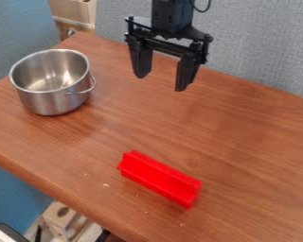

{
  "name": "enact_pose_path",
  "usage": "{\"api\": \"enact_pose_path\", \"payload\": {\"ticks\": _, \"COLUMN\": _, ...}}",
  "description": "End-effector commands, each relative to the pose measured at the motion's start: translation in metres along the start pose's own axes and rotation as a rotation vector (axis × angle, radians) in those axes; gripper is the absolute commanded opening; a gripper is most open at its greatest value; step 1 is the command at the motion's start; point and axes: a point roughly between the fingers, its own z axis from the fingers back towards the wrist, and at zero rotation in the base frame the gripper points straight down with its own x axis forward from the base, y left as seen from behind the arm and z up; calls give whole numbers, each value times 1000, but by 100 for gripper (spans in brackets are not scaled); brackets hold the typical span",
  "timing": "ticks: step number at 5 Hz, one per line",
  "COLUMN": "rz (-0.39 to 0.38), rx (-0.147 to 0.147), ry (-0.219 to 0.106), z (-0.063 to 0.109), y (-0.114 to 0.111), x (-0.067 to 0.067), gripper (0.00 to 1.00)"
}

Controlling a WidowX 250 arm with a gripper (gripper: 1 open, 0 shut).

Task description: Put the red object in the metal pot

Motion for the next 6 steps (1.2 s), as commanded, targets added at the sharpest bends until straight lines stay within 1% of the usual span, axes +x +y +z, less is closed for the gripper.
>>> {"api": "enact_pose_path", "payload": {"ticks": 1, "rz": 16, "rx": 2, "ry": 12, "z": -6, "y": -1, "x": -2, "gripper": 100}}
{"api": "enact_pose_path", "payload": {"ticks": 2, "rz": 64, "rx": -1, "ry": 15, "z": -11, "y": -6, "x": -7, "gripper": 100}}
{"api": "enact_pose_path", "payload": {"ticks": 3, "rz": 165, "rx": -14, "ry": 0, "z": -13, "y": -14, "x": -15, "gripper": 100}}
{"api": "enact_pose_path", "payload": {"ticks": 4, "rz": 305, "rx": -31, "ry": -39, "z": -15, "y": -27, "x": -28, "gripper": 100}}
{"api": "enact_pose_path", "payload": {"ticks": 5, "rz": 487, "rx": -51, "ry": -75, "z": -17, "y": -41, "x": -35, "gripper": 100}}
{"api": "enact_pose_path", "payload": {"ticks": 6, "rz": 687, "rx": -78, "ry": -108, "z": -21, "y": -55, "x": -43, "gripper": 100}}
